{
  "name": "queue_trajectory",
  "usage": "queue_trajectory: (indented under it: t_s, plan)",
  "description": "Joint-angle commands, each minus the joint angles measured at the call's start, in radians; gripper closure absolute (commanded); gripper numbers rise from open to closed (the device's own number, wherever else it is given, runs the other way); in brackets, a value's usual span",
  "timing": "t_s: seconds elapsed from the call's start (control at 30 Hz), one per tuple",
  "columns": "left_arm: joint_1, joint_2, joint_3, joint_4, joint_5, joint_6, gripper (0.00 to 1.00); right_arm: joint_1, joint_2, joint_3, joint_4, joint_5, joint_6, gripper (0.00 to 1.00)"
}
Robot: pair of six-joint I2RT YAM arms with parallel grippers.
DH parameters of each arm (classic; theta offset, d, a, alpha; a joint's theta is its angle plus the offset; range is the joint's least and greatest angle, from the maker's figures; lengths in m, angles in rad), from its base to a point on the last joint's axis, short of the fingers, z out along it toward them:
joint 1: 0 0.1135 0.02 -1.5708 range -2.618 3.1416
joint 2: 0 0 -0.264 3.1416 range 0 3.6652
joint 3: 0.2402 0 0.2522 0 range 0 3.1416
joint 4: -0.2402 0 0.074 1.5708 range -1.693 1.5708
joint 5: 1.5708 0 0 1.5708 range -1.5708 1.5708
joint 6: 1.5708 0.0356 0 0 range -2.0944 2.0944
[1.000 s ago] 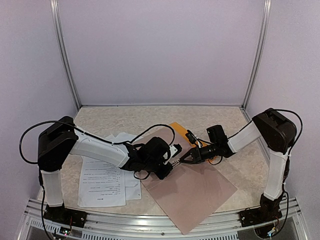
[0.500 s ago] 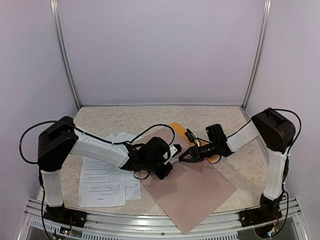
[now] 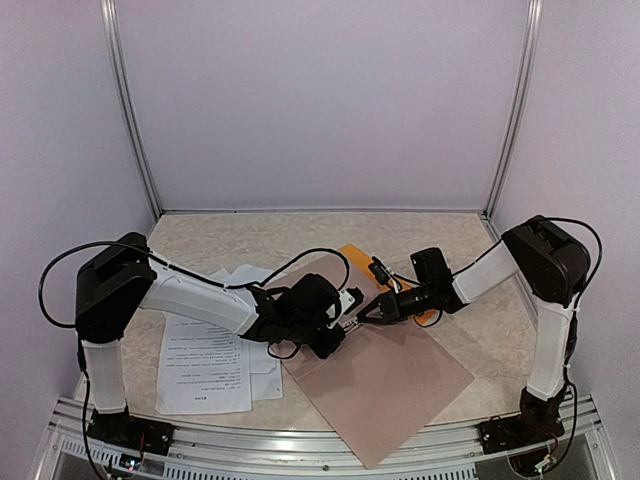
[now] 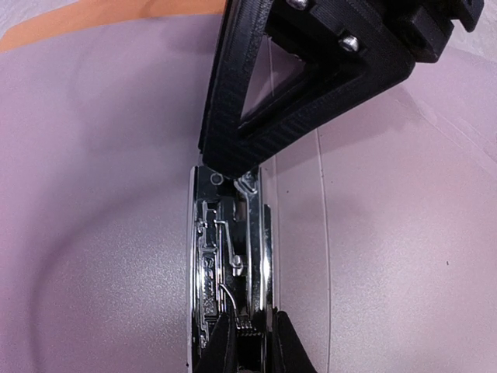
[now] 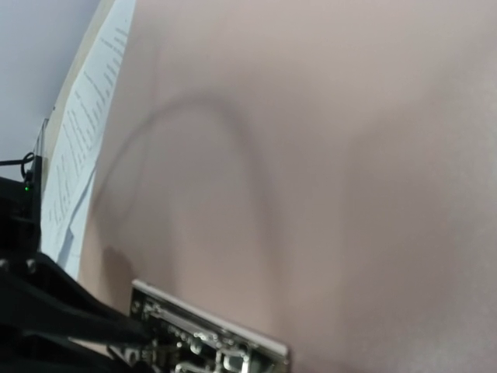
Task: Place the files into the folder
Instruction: Open the spring clip on the folder at the center of the board.
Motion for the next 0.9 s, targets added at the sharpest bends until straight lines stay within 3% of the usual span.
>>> queue_trajectory:
  t_s: [0.0, 0.33, 0.5, 0.87]
  plan:
    - [-0.004, 0.062, -0.035, -0.156, 0.008, -0.019, 0.94, 0.007, 0.02, -0.029, -0.094, 0.049, -0.028, 0.85]
    - [-0.006, 0.065, -0.035, -0.163, -0.007, -0.019, 0.94, 0.002, 0.022, -0.039, -0.071, 0.006, -0.016, 0.91]
    - [-0.004, 0.068, -0.033, -0.161, -0.011, -0.019, 0.94, 0.001, 0.016, -0.053, -0.049, -0.016, 0.0, 0.87]
    - [-0.005, 0.067, -0.033, -0.166, -0.014, -0.017, 0.94, -0.004, 0.017, -0.034, -0.059, 0.021, 0.005, 0.89]
